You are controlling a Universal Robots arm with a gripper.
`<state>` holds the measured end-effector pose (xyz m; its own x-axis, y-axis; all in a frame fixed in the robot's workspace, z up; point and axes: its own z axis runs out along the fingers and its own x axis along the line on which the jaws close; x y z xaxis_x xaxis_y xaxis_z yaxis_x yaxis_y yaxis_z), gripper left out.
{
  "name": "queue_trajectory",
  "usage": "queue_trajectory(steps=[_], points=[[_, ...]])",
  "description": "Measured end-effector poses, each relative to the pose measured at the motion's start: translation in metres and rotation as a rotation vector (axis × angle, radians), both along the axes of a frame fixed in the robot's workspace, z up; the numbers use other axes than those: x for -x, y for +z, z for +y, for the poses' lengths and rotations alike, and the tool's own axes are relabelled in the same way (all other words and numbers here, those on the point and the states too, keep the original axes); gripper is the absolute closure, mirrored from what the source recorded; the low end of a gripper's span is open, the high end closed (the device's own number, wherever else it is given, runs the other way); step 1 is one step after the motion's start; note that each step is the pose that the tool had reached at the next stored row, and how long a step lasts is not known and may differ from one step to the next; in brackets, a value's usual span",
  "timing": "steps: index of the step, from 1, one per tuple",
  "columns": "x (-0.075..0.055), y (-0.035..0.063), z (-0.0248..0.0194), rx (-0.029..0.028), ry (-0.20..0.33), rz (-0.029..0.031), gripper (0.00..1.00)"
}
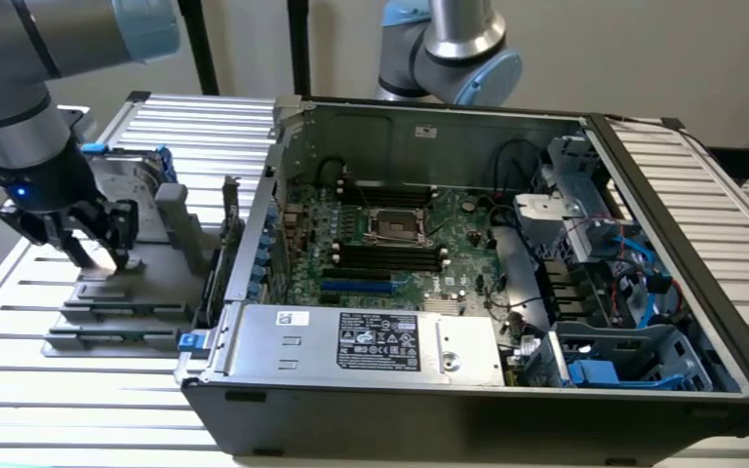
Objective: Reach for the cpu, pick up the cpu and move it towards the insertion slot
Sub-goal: 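Pick up the cpu and move it towards the insertion slot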
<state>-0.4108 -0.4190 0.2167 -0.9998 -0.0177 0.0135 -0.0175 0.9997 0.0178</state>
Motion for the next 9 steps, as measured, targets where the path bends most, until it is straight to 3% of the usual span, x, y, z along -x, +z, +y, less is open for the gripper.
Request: queue_trajectory(steps=[9], points=[[-0.001,0.0407,0.0,-0.0001,0.0,-0.0001,0.46]])
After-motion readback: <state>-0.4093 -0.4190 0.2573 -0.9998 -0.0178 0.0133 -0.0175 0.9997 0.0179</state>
